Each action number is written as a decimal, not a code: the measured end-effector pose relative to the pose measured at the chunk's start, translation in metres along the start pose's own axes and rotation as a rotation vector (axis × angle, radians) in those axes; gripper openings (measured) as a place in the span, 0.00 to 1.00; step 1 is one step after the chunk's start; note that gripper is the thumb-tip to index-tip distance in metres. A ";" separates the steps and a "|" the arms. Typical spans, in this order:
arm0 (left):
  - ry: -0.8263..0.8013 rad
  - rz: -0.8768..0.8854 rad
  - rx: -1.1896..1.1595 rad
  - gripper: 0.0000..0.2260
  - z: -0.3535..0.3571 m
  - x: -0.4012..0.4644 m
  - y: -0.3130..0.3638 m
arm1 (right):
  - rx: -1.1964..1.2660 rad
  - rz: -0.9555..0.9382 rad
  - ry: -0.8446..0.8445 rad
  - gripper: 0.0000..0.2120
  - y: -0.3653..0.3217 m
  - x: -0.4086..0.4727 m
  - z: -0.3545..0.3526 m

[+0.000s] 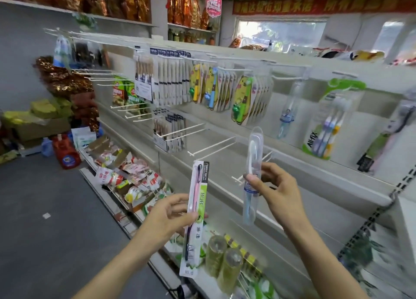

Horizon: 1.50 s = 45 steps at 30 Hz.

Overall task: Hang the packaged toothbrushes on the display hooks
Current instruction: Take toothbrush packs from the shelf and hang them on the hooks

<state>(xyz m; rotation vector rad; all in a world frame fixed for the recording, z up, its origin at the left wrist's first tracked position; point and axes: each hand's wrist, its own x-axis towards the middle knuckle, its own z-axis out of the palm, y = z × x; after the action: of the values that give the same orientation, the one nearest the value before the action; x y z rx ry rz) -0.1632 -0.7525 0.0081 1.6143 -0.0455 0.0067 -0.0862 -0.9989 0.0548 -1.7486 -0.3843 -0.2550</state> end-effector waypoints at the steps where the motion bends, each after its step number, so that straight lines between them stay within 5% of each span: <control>1: -0.026 0.005 0.011 0.18 -0.002 0.008 -0.001 | -0.013 0.000 0.022 0.10 -0.001 0.004 -0.001; 25: -0.507 0.044 0.057 0.16 -0.086 0.119 0.005 | -0.155 -0.117 0.494 0.08 -0.064 0.070 0.052; 45: -0.462 0.022 0.072 0.16 -0.092 0.121 0.003 | -0.120 0.003 0.585 0.09 -0.032 0.124 0.024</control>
<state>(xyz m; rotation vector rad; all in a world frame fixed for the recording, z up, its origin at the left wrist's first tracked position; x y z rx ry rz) -0.0405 -0.6640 0.0191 1.6584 -0.4236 -0.3514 0.0141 -0.9552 0.1253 -1.6991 0.0608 -0.7759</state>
